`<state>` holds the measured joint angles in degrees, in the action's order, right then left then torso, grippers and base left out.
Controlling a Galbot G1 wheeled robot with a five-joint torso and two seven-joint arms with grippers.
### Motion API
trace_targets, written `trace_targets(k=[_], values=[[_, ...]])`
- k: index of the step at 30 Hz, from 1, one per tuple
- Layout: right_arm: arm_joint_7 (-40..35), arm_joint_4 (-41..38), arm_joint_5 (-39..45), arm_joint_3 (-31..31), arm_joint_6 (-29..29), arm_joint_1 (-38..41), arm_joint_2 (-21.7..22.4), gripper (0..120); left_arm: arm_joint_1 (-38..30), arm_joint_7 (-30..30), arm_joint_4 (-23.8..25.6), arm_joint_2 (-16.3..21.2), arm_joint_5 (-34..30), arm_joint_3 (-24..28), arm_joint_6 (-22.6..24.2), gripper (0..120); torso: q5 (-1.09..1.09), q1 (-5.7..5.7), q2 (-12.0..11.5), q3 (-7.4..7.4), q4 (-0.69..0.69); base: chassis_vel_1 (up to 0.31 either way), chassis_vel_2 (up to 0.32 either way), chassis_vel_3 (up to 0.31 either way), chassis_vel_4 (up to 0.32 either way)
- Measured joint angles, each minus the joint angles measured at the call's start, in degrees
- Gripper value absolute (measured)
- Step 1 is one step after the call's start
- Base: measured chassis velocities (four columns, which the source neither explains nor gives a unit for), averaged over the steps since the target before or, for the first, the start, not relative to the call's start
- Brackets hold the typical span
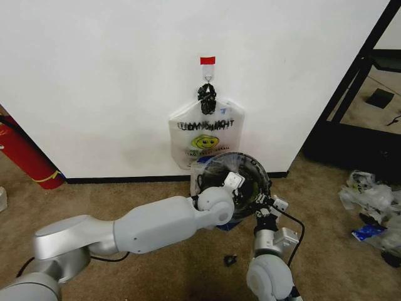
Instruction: Pick up the garbage bag from the wall and place it over the trash bin.
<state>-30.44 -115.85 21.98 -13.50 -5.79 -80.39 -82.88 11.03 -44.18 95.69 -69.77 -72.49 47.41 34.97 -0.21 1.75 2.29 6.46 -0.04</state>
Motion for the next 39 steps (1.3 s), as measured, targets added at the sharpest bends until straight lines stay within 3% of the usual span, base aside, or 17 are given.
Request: trace_targets(k=[2,8,19,23,32,34,36,39], values=[[-0.26,0.68,0.82,-0.22,0.32,0.60,-0.09,1,-0.42,0.08,3.02,1.50,-0.62,-0.21,0.27,0,0.00,0.00,0.00,0.00,0.00,0.000,0.000,0.000,0.000],[-0.35,1.73,1.12,-0.36,0.41,0.93,-0.48,1,-0.28,1.21,5.57,2.21,-0.82,-1.15,-1.31,0,0.00,0.00,0.00,0.00,-0.01,0.000,0.000,0.000,0.000],[-0.30,1.14,0.73,-0.14,0.46,0.42,-0.86,1,2.28,0.34,-0.65,0.28,5.23,-0.30,0.09,4,0.01,0.00,0.00,0.00,-0.01,0.000,0.000,0.000,0.000],[-0.26,1.87,0.89,-0.58,0.40,0.67,-0.48,1,1.99,0.28,1.00,1.32,4.70,-0.85,0.32,22,0.01,0.00,0.00,0.00,0.00,0.000,0.000,0.000,0.000],[-0.26,3.42,1.13,-0.71,0.33,1.83,-0.79,1,1.65,1.08,4.92,2.36,2.76,-1.63,-2.07,51,0.01,0.00,0.00,0.00,-0.01,0.000,0.000,0.000,0.000],[-0.26,3.74,1.15,-1.03,0.26,1.74,-0.65,1,1.70,1.09,7.97,3.99,1.38,-2.80,-2.21,63,0.00,0.00,0.00,0.00,-0.02,0.000,0.000,0.000,0.000],[-0.26,3.82,1.21,-1.19,0.19,1.67,-0.52,1,1.78,1.15,9.45,4.84,1.01,-3.45,-2.21,66,0.00,0.00,0.00,0.00,-0.01,0.000,0.000,0.000,0.000],[0.04,3.92,1.59,-1.48,-0.25,1.58,-0.36,1,3.32,2.33,14.93,8.58,0.22,-8.08,-2.21,79,0.01,0.00,0.00,0.00,-0.01,0.000,0.000,0.000,0.000]])
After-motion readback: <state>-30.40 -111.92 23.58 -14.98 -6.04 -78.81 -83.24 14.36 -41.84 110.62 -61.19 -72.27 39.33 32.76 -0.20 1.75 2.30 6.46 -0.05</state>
